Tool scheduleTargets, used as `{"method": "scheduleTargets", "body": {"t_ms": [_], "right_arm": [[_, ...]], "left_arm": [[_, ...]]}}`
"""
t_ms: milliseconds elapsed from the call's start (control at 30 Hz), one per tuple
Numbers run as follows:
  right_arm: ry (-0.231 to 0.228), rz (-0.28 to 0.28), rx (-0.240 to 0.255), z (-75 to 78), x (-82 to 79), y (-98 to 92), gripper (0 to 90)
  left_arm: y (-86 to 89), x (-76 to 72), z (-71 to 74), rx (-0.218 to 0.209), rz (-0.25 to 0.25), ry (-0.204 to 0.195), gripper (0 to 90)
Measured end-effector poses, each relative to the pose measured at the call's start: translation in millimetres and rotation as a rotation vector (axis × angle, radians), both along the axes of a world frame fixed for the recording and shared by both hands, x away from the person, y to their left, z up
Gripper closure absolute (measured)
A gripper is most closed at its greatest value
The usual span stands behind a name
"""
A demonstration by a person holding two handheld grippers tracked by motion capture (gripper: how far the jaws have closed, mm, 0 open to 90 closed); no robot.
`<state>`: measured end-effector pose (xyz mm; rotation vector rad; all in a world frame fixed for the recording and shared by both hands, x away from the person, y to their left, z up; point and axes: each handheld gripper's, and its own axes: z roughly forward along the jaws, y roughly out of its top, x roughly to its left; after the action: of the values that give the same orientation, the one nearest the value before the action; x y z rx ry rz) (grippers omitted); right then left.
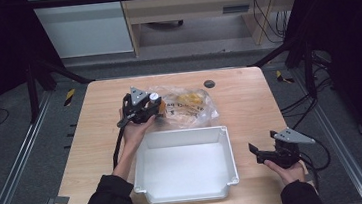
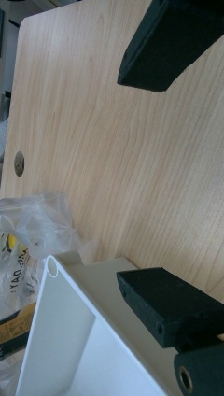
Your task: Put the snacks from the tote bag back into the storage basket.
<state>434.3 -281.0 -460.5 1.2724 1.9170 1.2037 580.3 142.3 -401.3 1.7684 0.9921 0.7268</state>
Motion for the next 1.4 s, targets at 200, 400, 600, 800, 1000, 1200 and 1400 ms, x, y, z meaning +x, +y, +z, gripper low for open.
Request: {"method": "scheduleTargets", "body": {"t_ms": [200, 400, 600, 800, 1000, 1200, 1400], "right_arm": [[0.001, 0.001, 0.001, 0.1, -0.2, 0.1, 6.7], [0.002, 0.002, 0.0, 0.0, -0.1, 0.3, 6.7], [0.006, 0.002, -0.001, -0.2, 0.2, 0.4, 6.7], [0.008, 0.002, 0.0, -0.2, 0.1, 0.5, 6.7], [0.009, 0.002, 0.0, -0.1, 0.1, 0.5, 6.7], [0.007, 0.001, 0.0, 0.1, 0.0, 0.4, 6.7], [0.009, 0.003, 0.002, 0.1, 0.0, 0.5, 6.7]], "left_arm": [[-1.8, -0.3, 0.3, 0.007, 0.012, -0.003, 58.5], [-3.4, -1.5, 0.5, 0.011, 0.023, -0.008, 58.8], [-3.0, -1.7, 1.0, 0.007, 0.027, -0.003, 58.9], [-0.7, -1.5, 2.5, -0.001, 0.031, 0.003, 59.0], [3.0, -4.1, 8.4, -0.016, 0.032, -0.01, 59.0], [5.1, -7.4, 18.3, -0.009, 0.034, -0.021, 59.1], [5.0, -11.2, 29.0, -0.017, 0.019, -0.03, 59.1]]}}
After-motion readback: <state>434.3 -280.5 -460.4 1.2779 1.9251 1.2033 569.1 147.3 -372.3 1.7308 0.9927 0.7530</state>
